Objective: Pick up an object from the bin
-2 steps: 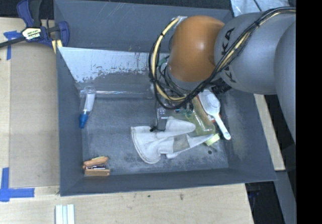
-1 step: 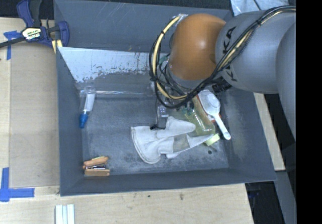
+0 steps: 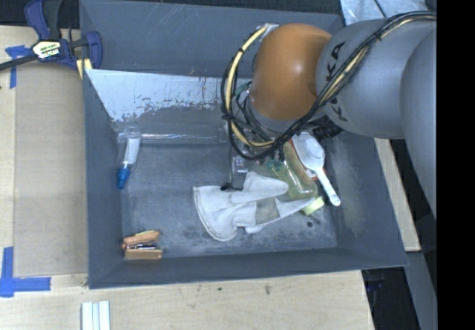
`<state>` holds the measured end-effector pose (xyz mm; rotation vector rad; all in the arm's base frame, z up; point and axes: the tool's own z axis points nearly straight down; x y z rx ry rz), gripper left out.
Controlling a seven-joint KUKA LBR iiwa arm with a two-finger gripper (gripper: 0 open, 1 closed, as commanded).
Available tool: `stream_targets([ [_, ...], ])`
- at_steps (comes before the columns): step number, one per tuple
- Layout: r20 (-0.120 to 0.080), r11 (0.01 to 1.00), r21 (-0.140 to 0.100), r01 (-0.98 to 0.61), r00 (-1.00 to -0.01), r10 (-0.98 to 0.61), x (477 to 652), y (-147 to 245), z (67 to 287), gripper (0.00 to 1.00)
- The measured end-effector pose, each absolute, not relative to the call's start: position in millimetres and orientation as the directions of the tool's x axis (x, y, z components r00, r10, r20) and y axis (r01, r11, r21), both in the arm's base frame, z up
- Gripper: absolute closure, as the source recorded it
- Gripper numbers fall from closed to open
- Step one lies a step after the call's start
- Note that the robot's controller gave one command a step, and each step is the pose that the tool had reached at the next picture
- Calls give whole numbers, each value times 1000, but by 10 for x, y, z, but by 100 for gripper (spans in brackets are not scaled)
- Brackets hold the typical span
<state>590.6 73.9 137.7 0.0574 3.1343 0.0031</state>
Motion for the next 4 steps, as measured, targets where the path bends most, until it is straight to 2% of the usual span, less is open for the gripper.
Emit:
stream_targets([
  [1, -2, 1000, 0, 30, -1000, 30, 5864, 635, 1078, 0],
  [2, -2, 997, 0, -77, -997, -77, 5919, 592, 782, 100],
  [3, -2, 997, 0, -76, -997, -76, 5919, 592, 782, 100],
  [4, -12, 994, -2, -108, -994, -108, 6130, 295, 2649, 100],
])
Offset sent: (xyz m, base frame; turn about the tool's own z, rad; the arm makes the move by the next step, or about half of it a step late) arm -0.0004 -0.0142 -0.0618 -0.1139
